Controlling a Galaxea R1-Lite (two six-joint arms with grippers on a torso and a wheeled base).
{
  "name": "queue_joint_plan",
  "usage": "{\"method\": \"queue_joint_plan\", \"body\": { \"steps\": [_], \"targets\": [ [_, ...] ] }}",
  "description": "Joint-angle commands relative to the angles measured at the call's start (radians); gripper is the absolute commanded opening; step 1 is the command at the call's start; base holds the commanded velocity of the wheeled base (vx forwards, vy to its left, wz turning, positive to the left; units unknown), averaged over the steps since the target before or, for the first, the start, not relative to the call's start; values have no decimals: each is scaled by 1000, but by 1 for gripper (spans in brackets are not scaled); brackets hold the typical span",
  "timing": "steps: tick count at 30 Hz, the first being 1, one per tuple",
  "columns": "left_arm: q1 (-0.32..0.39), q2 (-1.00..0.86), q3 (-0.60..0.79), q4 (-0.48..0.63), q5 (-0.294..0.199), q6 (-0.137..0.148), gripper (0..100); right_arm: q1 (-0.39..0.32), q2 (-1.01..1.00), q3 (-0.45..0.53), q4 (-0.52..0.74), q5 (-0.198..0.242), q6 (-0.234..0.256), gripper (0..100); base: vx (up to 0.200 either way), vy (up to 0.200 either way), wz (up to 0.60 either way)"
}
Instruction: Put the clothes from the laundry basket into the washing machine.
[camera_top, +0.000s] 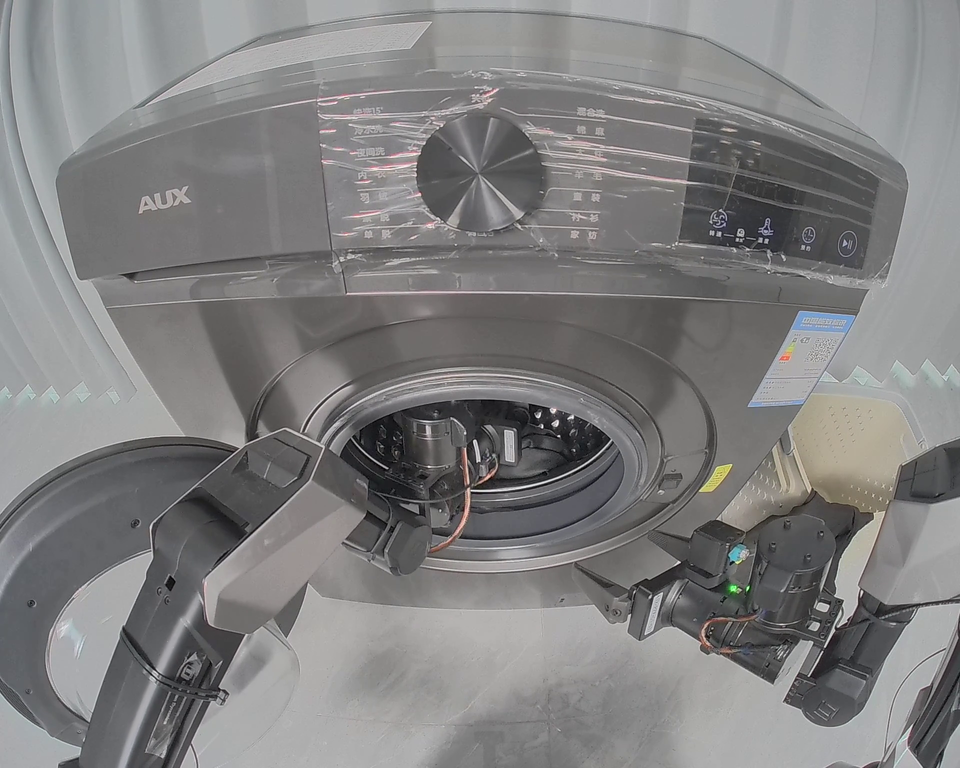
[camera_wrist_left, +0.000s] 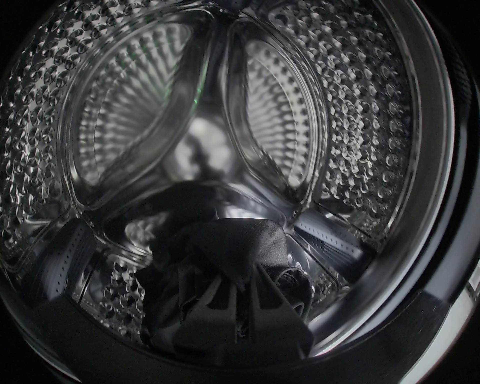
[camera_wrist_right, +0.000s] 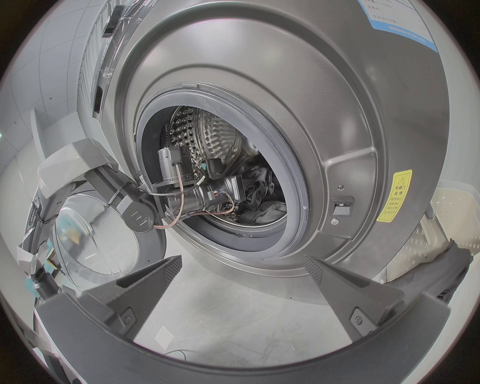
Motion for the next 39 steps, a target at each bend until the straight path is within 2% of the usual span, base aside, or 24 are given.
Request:
{"method": "queue_joint_plan", "body": {
  "steps": [1, 15, 23, 24, 39],
  "targets": [
    [18, 60, -106, -3, 14, -1, 0, -1, 1, 1, 0, 0, 0, 100, 0, 0, 0],
    [24, 123, -283, 76, 16, -7, 0, -1, 6, -1, 0, 0, 0, 100, 0, 0, 0],
    [23, 137, -293, 91, 16, -10, 0, -3, 4, -2, 0, 0, 0, 100, 0, 0, 0],
    [23, 138, -295, 91, 16, -11, 100, -3, 4, -1, 0, 0, 0, 100, 0, 0, 0],
    [8, 97, -169, 86, 17, -17, 100, -3, -2, -1, 0, 0, 0, 100, 0, 0, 0]
  ]
}}
